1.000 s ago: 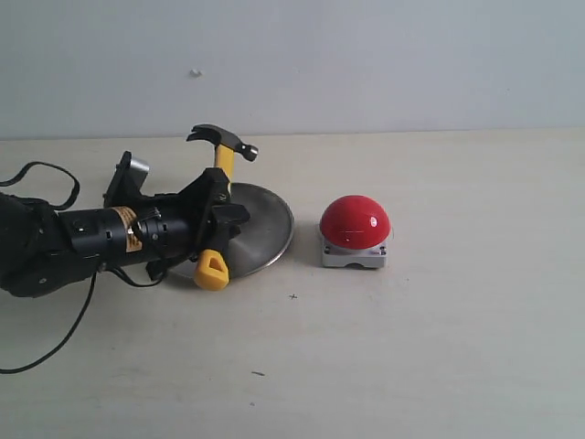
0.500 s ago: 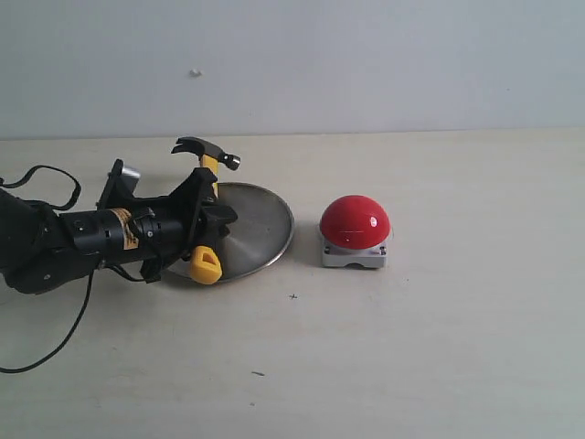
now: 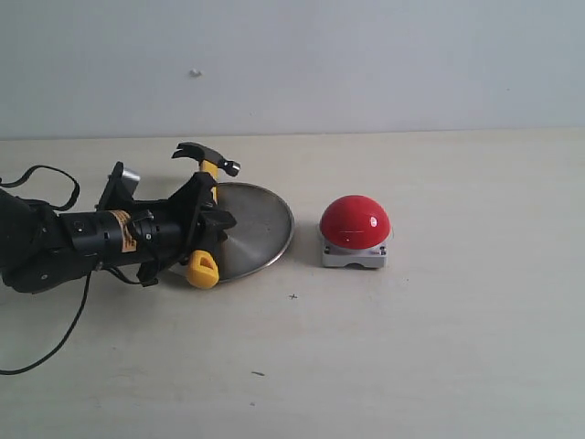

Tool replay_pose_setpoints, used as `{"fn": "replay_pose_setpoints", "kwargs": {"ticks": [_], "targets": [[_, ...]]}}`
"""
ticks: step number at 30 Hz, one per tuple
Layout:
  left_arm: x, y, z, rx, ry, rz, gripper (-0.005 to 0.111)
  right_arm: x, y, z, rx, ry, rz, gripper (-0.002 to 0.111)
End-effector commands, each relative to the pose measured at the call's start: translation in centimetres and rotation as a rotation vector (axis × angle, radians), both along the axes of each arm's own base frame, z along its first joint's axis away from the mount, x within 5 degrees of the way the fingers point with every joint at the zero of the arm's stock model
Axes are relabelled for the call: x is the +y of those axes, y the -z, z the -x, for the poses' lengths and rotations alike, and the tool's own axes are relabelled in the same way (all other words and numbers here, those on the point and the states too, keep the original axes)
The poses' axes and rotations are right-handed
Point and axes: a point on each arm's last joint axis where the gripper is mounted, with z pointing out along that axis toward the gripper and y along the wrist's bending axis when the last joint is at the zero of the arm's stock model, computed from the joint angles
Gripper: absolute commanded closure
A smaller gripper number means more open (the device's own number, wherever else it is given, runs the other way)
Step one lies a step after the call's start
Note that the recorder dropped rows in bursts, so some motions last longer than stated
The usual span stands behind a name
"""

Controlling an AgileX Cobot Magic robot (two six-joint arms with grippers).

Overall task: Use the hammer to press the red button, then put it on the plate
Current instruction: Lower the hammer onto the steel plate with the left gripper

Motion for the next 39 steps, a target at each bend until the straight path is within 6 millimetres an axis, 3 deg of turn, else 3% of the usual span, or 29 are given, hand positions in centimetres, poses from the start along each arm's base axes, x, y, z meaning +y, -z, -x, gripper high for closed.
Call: {"fn": "replay_pose_setpoints", "kwargs": {"ticks": [1,20,39], "targets": [[-0.3,-0.9,-0.4,-0.059,0.025,0.031,0.107,0.0,0.1,0.0,-0.001,-0.001,0.005,0.108],[-1.1,0.2,0.1,-0.014,0.053,0.031,0.107,0.0,0.1,0.0,-0.001,-0.001,0.005,0.108],[-1.2,0.2,0.2,-0.027,0.078,0.028,0.103,0.0,0.1,0.0,-0.001,-0.001,0.005,0.108]]}}
